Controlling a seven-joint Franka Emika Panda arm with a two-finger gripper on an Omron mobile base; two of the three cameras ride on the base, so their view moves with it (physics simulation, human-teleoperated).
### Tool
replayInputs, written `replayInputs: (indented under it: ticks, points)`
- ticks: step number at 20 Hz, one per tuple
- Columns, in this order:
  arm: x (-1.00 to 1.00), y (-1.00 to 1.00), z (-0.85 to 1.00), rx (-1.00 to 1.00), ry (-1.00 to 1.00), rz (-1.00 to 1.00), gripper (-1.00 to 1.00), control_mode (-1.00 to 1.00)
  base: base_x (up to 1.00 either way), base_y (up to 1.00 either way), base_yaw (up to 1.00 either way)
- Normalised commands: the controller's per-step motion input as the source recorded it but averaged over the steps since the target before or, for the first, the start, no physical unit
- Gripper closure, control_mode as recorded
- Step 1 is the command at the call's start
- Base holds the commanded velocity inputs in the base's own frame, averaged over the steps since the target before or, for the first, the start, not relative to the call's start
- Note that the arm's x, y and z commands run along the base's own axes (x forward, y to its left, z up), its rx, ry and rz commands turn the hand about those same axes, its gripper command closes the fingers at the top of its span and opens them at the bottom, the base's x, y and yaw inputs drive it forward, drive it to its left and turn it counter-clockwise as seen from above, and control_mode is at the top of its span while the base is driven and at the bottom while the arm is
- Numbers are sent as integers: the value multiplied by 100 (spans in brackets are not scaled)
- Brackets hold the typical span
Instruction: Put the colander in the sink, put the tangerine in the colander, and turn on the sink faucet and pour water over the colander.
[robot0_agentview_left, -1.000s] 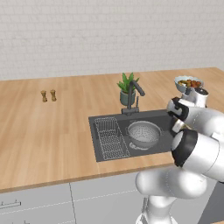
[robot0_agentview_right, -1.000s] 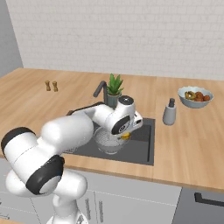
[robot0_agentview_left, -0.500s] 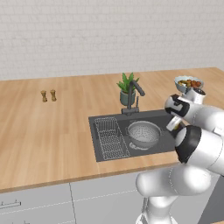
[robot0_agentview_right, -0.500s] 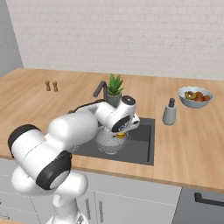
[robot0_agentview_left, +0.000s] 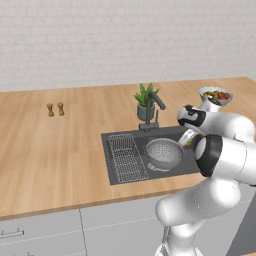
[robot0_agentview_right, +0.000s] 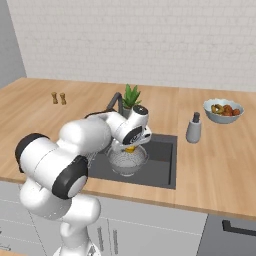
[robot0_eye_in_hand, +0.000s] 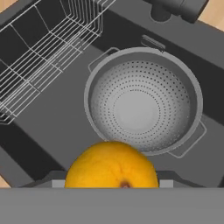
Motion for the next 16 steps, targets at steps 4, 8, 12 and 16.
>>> replayInputs:
  ticks: [4, 8, 12, 16]
  points:
    - [1, 16, -37, 1, 0, 0, 100, -100, 0, 0, 0]
    - [11, 8, -24, 0, -2, 0, 100, -100, 0, 0, 0]
    - [20, 5, -12, 0, 0, 0, 100, -100, 0, 0, 0]
    - [19, 13, -13, 0, 0, -4, 100, -100, 0, 0, 0]
